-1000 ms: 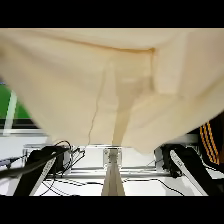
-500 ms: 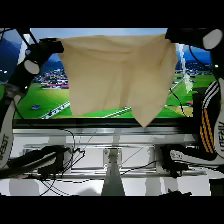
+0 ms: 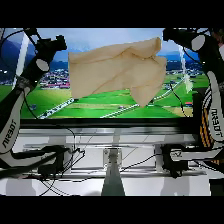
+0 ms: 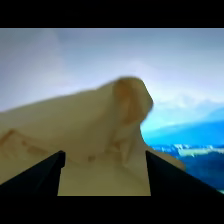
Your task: Fold the clothes and pants, and hang the long-sleeved shirts on hangers.
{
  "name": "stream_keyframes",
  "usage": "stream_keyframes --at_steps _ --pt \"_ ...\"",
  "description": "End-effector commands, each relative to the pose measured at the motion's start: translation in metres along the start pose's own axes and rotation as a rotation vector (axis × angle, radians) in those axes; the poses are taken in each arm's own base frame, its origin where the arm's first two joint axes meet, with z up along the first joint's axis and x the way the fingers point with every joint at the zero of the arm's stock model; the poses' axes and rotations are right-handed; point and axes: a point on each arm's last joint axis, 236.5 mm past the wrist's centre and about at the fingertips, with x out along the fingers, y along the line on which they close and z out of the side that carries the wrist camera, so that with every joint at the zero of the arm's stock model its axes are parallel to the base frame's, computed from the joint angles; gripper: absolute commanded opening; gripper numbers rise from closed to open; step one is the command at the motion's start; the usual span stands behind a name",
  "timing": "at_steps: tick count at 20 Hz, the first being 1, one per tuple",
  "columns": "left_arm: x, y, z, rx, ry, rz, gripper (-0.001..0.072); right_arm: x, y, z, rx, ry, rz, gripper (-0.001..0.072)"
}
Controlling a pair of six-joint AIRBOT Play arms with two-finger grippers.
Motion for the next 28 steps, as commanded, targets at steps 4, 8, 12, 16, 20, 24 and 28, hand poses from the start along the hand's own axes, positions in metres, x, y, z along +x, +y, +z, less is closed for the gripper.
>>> stream_keyframes --at_steps 4,8,12,16,20,24,28 --pt "-0.046 0.002 -0.05 0.008 0.355 -0.095 0.0692 -0.04 -0.098 -0.126 0.127 0.536 -0.085 0.044" --pt "-0.061 0.025 -0.04 -0.017 0.364 -0.066 0.0692 -0.048 -0.087 -0.205 0.32 0.693 0.092 0.0438" --pt "-0.066 0.036 -0.045 -0.03 0.395 -0.055 0.0692 -0.033 -0.068 -0.254 0.497 0.677 0.17 0.0438" --pt "-0.086 0.05 -0.074 -0.073 0.546 -0.063 0.0639 -0.009 -0.049 -0.26 0.603 0.622 0.227 0.0437" --pt "-0.108 0.089 -0.09 -0.151 0.642 -0.017 0.0528 0.01 -0.052 -0.255 0.615 0.558 0.192 0.0326" --pt "-0.13 0.115 -0.112 -0.259 0.727 0.027 0.0528 0.013 -0.048 -0.249 0.527 0.527 0.211 0.0076" --pt "-0.146 0.098 -0.166 -0.37 0.842 -0.005 0.0528 0.009 -0.046 -0.239 0.49 0.502 0.22 0.001"
